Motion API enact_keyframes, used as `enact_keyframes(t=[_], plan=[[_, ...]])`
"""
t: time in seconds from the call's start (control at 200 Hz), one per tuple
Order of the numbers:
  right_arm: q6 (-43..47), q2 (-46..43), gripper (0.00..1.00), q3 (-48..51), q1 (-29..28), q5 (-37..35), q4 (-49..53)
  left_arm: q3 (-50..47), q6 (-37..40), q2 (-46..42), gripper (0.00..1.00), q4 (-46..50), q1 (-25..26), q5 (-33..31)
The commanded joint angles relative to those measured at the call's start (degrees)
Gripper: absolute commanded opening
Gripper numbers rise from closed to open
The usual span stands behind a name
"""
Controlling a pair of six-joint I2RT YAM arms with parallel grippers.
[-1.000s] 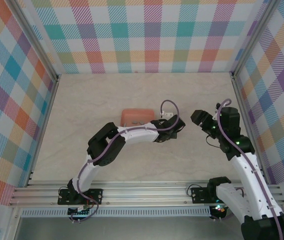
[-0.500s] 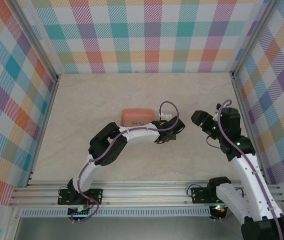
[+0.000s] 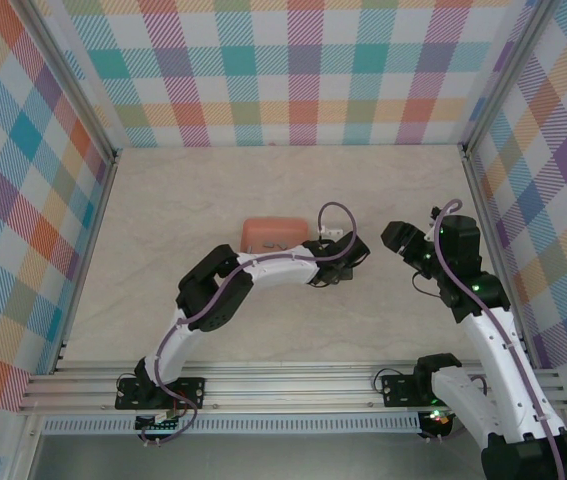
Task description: Load the staples into the stapler
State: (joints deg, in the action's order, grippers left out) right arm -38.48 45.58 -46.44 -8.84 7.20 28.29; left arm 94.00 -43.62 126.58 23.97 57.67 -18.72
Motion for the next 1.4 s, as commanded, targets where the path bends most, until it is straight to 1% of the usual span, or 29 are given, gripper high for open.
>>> enact_keyframes(t=[0.0,0.065,0.12,0.15,0.265,0.3,0.335,0.395,0.5,0.555,0.625,0.715,0.765,0.815,0.865,0.98,1.025,1.11,1.21,1.32,1.395], plan=[[1.34,0.69,0.69,0.67,0.23,3.27,-2.54,0.22,2.25,-8.29,0.54,3.45,-0.09,0.65],[2.07,2.14,0.69,0.0,0.21,5.2,-2.82,-0.07,4.03,-11.63,0.56,4.58,-0.33,0.82],[2.49,3.41,0.69,-0.7,0.23,6.49,-2.81,-0.95,5.29,-14.48,0.56,5.42,-1.15,2.26],[2.89,4.04,0.69,-0.97,0.23,7.3,-3.03,-1.94,5.99,-16.17,0.56,5.41,-1.78,3.71],[3.83,6.26,0.69,-1.47,0.14,11.17,-4.72,-7.48,8.4,-22.9,0.56,5.72,-5.92,12.78],[4.07,6.96,0.69,-1.41,-0.01,13.13,-6.01,-9.24,9.75,-25.02,0.57,6.32,-7.55,14.51],[4.72,7.88,0.7,-1.45,-0.42,15.44,-7.33,-10.97,11.39,-27.19,0.57,7.58,-8.94,14.93],[6.31,9.44,0.7,-2.33,-2.85,16.06,-7.88,-14.34,14.42,-31.11,0.58,9.41,-11.43,14.56],[10.78,12.27,0.7,-4.63,-8.71,14.25,-6.98,-20.63,20.54,-38.17,0.58,11.47,-17.7,16.74],[12.29,13.77,0.7,-5.44,-11.39,13.25,-7.16,-23.15,25.33,-40.88,0.61,12.95,-21.68,18.5],[13.36,15.83,0.7,-6.15,-14.41,12.44,-8.27,-25.42,32.42,-43.59,0.62,15.18,-26.07,18.73],[14.58,18.32,0.7,-7.27,-17.7,10.76,-9.29,-28.71,45.96,-46.48,0.64,16.02,-30.79,21.34],[15.14,19.91,0.7,-8.22,-19.03,10.11,-9.24,-30.75,51.5,-47.8,0.66,15.34,-33.08,21.46],[15.35,21.27,0.7,-9.11,-20.14,9.47,-9.28,-32.73,56.86,-48.85,0.66,14.32,-36.2,23.67],[15.69,22.39,0.7,-9.92,-21.0,8.98,-9.16,-34.67,63.21,-49.29,0.66,13.43,-39.29,25.71],[16.48,24.01,0.7,-11.19,-22.59,7.72,-9.04,-35.51,74.55,-47.51,0.64,14.86,-43.86,29.86],[16.79,24.36,0.7,-11.48,-23.04,7.31,-9.05,-35.54,75.8,-46.42,0.64,14.19,-45.52,30.45],[17.12,24.73,0.7,-11.83,-23.66,6.61,-8.79,-34.03,79.5,-43.24,0.65,16.14,-48.45,35.28],[17.14,24.48,0.7,-11.58,-24.25,5.54,-8.46,-31.37,81.25,-37.91,0.65,17.73,-49.14,31.76],[17.48,24.08,0.7,-11.39,-24.81,3.71,-7.58,-27.39,84.16,-32.08,0.66,22.22,-49.07,34.43],[18.16,23.72,0.7,-11.66,-24.94,2.75,-6.25,-25.77,84.75,-29.18,0.66,23.67,-49.12,33.78]])
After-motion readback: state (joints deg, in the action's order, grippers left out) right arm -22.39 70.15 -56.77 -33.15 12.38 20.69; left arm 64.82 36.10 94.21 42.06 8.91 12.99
